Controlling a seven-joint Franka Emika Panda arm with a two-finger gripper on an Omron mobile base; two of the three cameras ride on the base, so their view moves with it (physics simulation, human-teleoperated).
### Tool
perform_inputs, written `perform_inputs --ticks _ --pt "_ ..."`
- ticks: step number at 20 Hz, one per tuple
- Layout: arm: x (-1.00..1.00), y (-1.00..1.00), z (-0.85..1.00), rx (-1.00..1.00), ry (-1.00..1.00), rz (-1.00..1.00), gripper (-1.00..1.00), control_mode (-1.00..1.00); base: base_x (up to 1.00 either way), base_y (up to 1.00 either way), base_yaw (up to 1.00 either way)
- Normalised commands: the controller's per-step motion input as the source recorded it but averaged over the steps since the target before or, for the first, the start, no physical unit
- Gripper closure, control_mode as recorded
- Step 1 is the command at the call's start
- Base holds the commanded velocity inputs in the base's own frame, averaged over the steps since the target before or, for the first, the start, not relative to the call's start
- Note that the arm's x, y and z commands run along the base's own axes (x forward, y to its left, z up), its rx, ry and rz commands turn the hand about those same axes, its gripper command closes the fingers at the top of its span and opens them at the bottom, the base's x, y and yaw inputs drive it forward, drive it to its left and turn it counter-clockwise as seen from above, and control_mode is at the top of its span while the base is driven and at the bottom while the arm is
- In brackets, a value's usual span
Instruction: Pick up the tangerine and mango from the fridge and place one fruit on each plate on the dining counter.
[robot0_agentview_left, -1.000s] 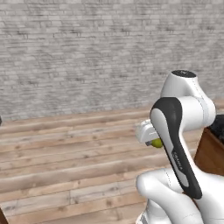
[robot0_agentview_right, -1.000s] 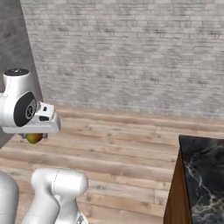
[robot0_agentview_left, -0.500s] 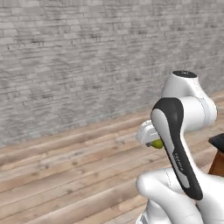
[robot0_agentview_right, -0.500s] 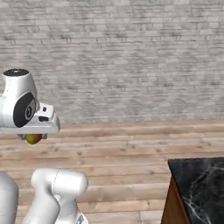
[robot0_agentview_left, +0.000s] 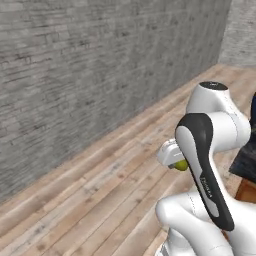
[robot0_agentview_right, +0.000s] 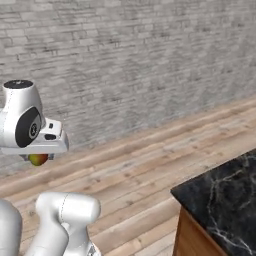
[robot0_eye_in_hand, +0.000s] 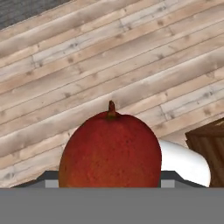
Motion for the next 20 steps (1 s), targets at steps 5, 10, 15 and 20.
perform_inputs --ticks 5,10,15,20 --pt "0.0 0.0 0.0 0.0 0.0 0.0 1.0 1.0 1.0 0.81 -0.53" --pt "0.0 0.0 0.0 0.0 0.0 0.0 1.0 1.0 1.0 0.81 -0.5" --pt "0.0 0.0 0.0 0.0 0.0 0.0 1.0 1.0 1.0 0.42 -0.56" --pt "0.0 0.0 0.0 0.0 0.0 0.0 1.0 1.0 1.0 0.13 -0.54"
